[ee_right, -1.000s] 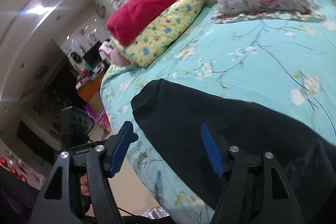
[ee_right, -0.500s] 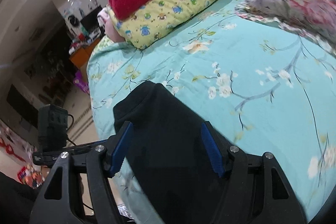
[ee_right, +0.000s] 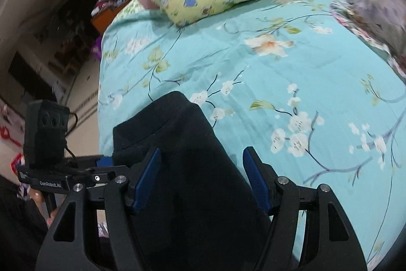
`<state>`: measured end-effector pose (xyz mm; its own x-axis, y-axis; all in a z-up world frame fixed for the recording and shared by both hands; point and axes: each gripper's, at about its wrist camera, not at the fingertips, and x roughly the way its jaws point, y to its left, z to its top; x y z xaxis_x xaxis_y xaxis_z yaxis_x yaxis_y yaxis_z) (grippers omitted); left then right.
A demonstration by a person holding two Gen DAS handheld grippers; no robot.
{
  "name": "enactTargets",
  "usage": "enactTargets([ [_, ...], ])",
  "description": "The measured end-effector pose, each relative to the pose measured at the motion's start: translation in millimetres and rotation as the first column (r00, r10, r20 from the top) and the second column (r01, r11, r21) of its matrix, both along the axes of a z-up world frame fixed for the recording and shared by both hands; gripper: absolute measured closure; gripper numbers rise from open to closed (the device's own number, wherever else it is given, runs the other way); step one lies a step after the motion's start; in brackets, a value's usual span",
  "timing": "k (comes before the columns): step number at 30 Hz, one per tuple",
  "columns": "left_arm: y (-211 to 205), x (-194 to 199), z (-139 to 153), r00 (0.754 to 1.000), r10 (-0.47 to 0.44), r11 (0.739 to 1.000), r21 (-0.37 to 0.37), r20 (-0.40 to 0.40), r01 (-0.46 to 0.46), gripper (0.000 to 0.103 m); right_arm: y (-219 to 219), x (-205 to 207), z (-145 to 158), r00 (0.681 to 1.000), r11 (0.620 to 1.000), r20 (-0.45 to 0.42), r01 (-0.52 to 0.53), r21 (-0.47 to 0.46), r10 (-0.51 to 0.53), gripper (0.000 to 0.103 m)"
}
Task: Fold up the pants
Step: 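Grasp the folded pants edge with the right gripper while the left gripper grasps beside it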
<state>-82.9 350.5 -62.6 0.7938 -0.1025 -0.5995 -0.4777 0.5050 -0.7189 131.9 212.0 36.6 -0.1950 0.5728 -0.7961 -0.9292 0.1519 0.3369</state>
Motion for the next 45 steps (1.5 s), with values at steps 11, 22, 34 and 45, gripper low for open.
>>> enactTargets([
  [11, -0.4, 6.0, -4.3, 1.000, 0.003, 1.000, 0.007, 0.002, -0.003, 0.049, 49.3, -1.0, -10.1, 0.982, 0.976, 0.030, -0.182, -0.121, 0.187, 0.053],
  [22, -10.0, 18.7, 6.0, 1.000, -0.006, 0.996, 0.093, 0.002, 0.006, 0.082, 25.2, -5.3, -4.4, 0.998, 0.997, -0.009, -0.059, -0.042, 0.059, 0.083],
  [34, -37.2, 16.5, 60.2, 0.993, -0.067, 0.984, 0.171, 0.093, 0.050, 0.083, -24.4, -5.2, 39.8, 0.997, 0.992, -0.038, 0.073, 0.105, -0.070, 0.083],
  [45, -82.8, 22.4, 100.4, 0.975, -0.174, 0.957, 0.255, 0.136, 0.135, 0.083, -88.9, -3.4, 66.7, 0.977, 0.954, -0.099, 0.209, 0.216, -0.191, 0.083],
])
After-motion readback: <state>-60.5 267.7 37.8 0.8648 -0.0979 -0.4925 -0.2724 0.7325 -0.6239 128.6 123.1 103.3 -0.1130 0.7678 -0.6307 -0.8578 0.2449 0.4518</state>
